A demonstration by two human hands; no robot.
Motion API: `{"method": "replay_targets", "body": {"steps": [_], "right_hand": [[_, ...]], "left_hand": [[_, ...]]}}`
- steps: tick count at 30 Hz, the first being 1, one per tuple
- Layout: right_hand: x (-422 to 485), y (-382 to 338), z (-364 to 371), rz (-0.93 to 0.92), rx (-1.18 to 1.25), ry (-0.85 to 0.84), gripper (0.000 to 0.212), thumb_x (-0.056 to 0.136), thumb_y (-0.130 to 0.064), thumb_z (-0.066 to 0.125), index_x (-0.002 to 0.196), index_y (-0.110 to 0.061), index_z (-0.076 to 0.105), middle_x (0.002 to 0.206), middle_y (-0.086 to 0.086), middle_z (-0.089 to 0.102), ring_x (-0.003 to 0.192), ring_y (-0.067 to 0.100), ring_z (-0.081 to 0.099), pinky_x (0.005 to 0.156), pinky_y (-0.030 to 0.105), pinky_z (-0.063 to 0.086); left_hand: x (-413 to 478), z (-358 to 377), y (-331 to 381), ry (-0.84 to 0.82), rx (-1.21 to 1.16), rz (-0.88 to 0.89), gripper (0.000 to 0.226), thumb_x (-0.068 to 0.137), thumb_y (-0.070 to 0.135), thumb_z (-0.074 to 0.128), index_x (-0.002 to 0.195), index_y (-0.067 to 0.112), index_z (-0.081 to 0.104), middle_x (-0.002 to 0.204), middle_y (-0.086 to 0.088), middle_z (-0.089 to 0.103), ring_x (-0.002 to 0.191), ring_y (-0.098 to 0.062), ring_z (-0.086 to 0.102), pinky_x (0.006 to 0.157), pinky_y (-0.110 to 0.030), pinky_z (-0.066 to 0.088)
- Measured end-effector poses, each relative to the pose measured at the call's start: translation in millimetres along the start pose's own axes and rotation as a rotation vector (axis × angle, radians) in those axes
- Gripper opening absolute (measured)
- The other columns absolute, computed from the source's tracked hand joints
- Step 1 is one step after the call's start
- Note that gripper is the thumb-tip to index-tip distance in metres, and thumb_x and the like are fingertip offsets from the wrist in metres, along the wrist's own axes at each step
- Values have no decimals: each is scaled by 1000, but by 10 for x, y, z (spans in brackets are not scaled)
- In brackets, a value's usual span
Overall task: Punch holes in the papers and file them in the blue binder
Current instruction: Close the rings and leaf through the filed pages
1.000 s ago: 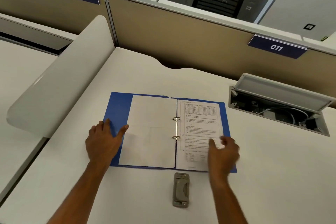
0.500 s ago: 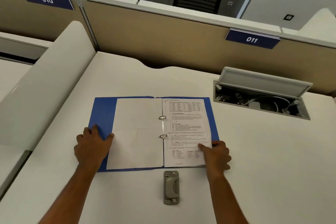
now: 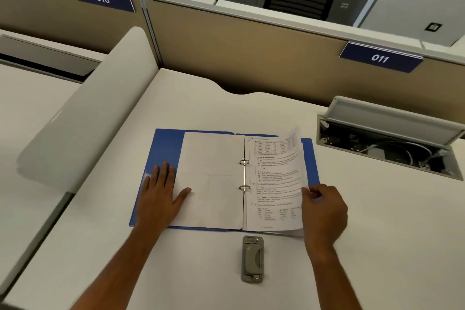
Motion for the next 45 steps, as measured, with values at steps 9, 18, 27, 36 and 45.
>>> {"method": "replay_targets", "body": {"steps": [9, 18, 27, 36, 45], "right_hand": [[-914, -1656, 584, -351, -63, -263, 13, 85, -31, 72, 81, -24, 63, 78, -6, 66, 65, 20, 65, 50, 31, 47], [-1802, -2338, 1479, -666, -214, -543, 21, 101, -34, 65, 115, -20, 71, 104, 4, 71, 91, 26, 71, 73, 38, 56], [-333, -299, 505, 61, 114, -109, 18, 95, -27, 79, 108, -23, 67, 108, 0, 64, 101, 26, 66, 74, 34, 52], [-618, -522, 1307, 138, 374, -650, 44, 98, -36, 77, 137, -19, 66, 125, -6, 67, 114, 14, 64, 93, 22, 49], [-605, -890, 1526, 72, 256, -598, 42, 96, -42, 71, 133, -37, 52, 124, -1, 70, 110, 20, 68, 98, 46, 61]], "left_hand": [[-9, 147, -65, 9, -136, -28, 88, 102, 69, 21, 164, 7, 25, 173, -12, 24, 160, -37, 20, 128, -56, 22], [41, 163, -258, 15, -454, -49, 102, 93, 83, -1, 166, 16, 22, 174, 0, 17, 163, -24, 6, 132, -53, 13], [123, 81, -89, -64, -353, -174, 130, 67, 105, 7, 169, 24, 4, 177, -1, 8, 163, -28, 1, 130, -54, 4], [191, 67, -32, -33, -304, -251, 121, 74, 101, 3, 168, 24, 14, 174, -4, 21, 162, -33, 13, 129, -61, 11], [261, 79, -162, -81, -350, -250, 100, 87, 85, 37, 164, 21, 26, 166, -13, 38, 152, -40, 36, 122, -63, 33]]}}
Point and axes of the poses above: each hand's wrist, its own x-axis towards the middle knuckle, its own z-axis out of the palm, y = z × x, the point moved 10 cm from there along x, towards the middle knuckle
